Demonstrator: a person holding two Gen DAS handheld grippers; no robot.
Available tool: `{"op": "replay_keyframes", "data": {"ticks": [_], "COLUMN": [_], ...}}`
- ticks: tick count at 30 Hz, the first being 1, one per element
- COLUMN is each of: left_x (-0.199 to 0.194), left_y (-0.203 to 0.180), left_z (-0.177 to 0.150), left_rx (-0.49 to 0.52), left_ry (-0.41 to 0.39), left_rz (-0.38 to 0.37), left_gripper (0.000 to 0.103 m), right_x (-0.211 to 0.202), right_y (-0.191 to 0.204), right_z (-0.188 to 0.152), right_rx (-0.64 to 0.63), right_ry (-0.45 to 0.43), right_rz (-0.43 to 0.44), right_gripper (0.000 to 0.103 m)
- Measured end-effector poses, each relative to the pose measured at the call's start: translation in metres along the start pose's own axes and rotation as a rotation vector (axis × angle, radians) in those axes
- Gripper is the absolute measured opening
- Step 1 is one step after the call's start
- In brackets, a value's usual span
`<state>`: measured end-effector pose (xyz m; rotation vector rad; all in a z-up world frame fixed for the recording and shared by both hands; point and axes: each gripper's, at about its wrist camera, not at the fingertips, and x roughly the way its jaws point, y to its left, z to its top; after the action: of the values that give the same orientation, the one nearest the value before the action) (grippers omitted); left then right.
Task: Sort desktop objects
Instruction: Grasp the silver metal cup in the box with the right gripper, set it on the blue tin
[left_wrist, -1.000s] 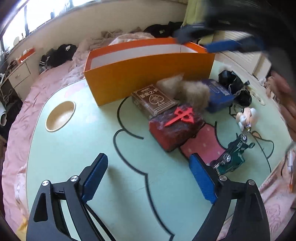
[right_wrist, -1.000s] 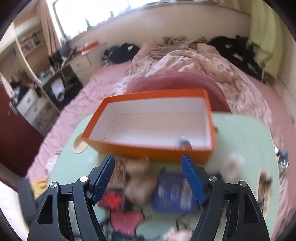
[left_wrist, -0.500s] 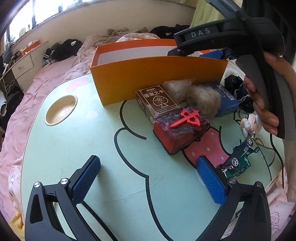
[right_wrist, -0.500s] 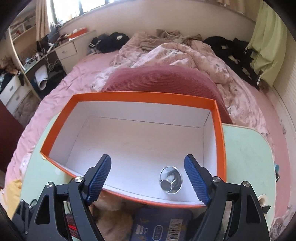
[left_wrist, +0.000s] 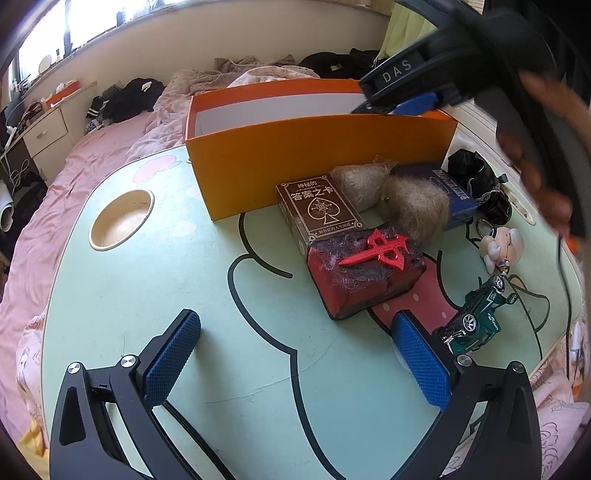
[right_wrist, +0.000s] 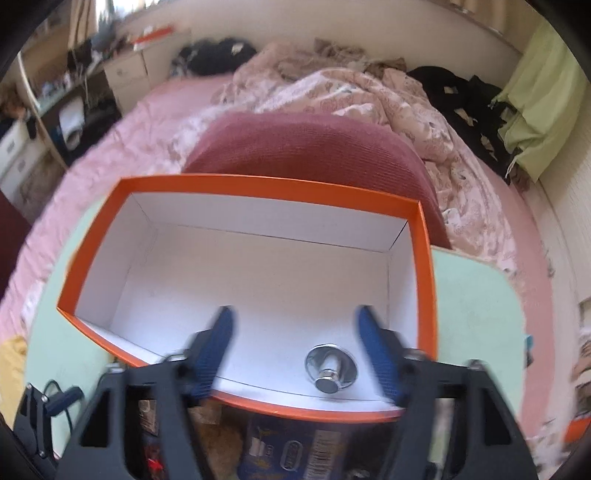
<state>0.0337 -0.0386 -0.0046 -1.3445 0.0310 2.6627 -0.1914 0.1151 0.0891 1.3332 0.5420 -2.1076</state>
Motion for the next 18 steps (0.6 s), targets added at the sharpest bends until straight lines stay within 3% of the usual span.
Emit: {"op": "replay_keyframes", "data": {"ticks": [3, 6, 12, 13, 18], "left_x": [0.000, 0.000, 0.000, 0.000, 0.001], "left_y": [0.001, 0.000, 0.001, 0.000, -0.002], "left_z": [0.000, 0.000, 0.000, 0.000, 0.002], "left_rx": [-0.001, -0.001, -0.002, -0.003, 0.000], "left_ry": [0.000, -0.001, -0.001, 0.000, -0.001], "left_rz": [0.000, 0.000, 0.001, 0.001, -0.002], "left_gripper": [0.103, 0.103, 0.103, 0.103, 0.103], "right_x": [0.005, 0.006, 0.036, 0.045, 0.050], "right_y": [-0.008, -0.013, -0.007, -0.007, -0.013], "right_z": [0.020, 0.036, 0.029, 0.024, 0.001], "right_rx": [0.001, -0.013, -0.029, -0.033, 0.022], "right_ry": [0.146, 0.235, 0.391, 0.405, 0.339], "right_rz": [0.056, 0.036, 0.045, 0.011, -0.014], "right_gripper": [0.039, 0.038, 0.031, 0.024, 0.025]}}
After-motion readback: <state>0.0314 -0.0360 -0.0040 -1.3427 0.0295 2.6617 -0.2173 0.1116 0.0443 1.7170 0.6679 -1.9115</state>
